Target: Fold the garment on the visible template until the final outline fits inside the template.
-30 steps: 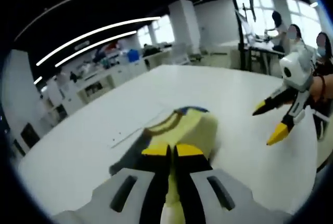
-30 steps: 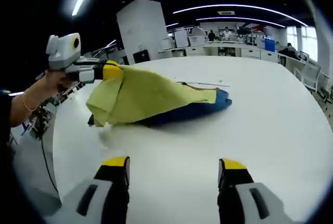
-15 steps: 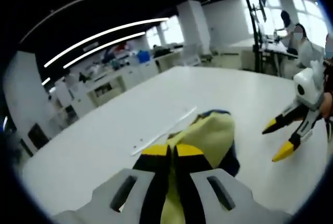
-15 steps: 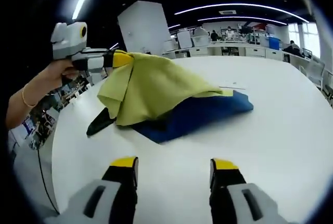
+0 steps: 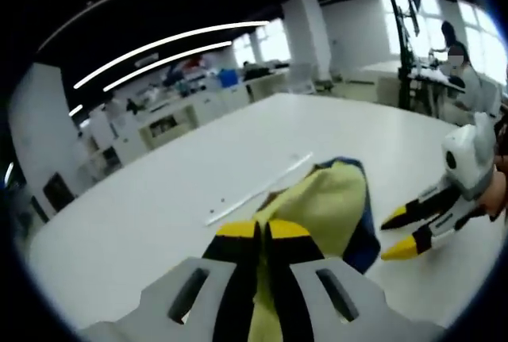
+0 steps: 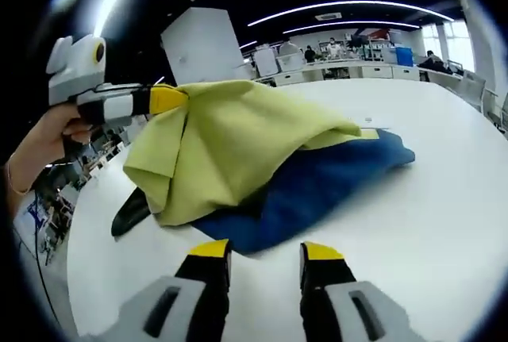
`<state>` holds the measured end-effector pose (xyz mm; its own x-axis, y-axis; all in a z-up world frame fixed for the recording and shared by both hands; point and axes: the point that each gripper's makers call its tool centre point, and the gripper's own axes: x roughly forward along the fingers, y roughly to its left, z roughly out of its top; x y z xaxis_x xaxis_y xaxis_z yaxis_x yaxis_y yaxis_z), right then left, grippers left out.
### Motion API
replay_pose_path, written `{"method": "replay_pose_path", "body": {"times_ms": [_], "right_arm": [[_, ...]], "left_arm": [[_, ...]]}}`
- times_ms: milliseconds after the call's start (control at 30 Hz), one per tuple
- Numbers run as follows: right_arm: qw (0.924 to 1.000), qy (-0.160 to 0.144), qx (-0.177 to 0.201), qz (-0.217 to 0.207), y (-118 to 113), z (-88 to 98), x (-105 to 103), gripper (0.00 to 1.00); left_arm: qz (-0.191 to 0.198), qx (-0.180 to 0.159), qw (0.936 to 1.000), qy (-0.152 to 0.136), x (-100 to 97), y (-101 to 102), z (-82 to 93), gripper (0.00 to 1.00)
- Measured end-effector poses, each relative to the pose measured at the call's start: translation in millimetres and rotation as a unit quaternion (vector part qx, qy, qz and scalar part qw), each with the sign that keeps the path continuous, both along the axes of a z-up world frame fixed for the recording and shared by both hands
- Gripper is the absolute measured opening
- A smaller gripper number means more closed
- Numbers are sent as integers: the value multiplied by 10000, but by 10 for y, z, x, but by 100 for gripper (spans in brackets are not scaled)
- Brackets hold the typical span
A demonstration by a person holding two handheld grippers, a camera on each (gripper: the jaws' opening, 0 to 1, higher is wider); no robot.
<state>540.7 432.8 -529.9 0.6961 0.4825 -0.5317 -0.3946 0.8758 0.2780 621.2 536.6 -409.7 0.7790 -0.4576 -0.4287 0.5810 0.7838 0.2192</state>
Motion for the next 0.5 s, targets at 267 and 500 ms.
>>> {"method": "replay_pose_path", "body": {"times_ms": [267, 500], "right_arm": [[9997, 16, -230, -93, -8, -8, 74, 11], [9994, 177, -269, 121, 5, -30, 26, 0]], "left_arm": [[2, -33, 10000, 14, -6, -3, 6, 0], [21, -49, 10000, 17, -17, 22, 27, 0]]}}
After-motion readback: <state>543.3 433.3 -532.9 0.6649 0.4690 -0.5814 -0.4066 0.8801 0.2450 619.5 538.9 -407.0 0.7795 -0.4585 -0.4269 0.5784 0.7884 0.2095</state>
